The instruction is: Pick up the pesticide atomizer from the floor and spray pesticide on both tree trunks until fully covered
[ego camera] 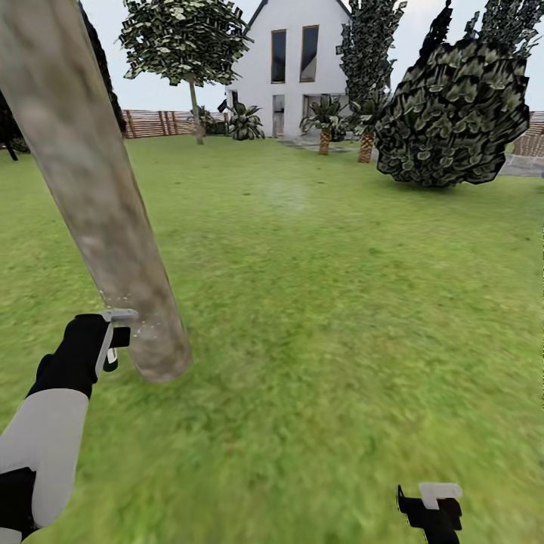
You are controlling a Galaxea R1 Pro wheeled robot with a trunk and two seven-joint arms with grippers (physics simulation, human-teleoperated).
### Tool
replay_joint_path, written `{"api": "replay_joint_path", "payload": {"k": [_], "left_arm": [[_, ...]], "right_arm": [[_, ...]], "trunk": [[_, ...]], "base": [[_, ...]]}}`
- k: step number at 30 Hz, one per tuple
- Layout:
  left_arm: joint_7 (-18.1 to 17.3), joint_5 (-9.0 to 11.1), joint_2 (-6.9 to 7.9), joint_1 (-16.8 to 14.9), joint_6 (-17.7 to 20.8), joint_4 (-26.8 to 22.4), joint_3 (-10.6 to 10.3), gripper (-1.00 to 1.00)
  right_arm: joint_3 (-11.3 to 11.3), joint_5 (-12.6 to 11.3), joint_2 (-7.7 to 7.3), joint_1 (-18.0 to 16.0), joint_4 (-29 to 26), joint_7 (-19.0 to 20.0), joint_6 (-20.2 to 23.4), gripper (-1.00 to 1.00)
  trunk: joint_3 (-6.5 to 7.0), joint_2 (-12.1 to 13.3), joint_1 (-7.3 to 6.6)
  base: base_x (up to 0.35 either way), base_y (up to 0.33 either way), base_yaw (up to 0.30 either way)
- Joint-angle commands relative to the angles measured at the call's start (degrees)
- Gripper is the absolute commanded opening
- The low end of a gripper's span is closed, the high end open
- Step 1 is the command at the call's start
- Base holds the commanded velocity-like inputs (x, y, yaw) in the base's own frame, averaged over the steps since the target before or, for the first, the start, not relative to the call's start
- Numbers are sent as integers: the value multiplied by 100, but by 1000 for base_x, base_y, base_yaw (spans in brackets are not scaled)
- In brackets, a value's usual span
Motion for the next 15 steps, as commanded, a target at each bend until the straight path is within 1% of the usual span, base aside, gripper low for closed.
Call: {"api": "replay_joint_path", "payload": {"k": [1,12,15], "left_arm": [[14,2,-1,-4,26,-6,2,-100],[14,2,-1,-13,26,-32,3,-100],[14,-2,-1,-13,26,-32,6,-100]], "right_arm": [[-31,61,0,-6,11,-27,-20,100],[-31,61,9,-6,11,-27,-18,100],[-31,61,15,-6,11,-27,-16,100]], "trunk": [[-5,-2,0],[-5,-2,0],[-5,-2,0]], "base": [[63,-274,0],[63,-274,0],[11,-274,137]]}}
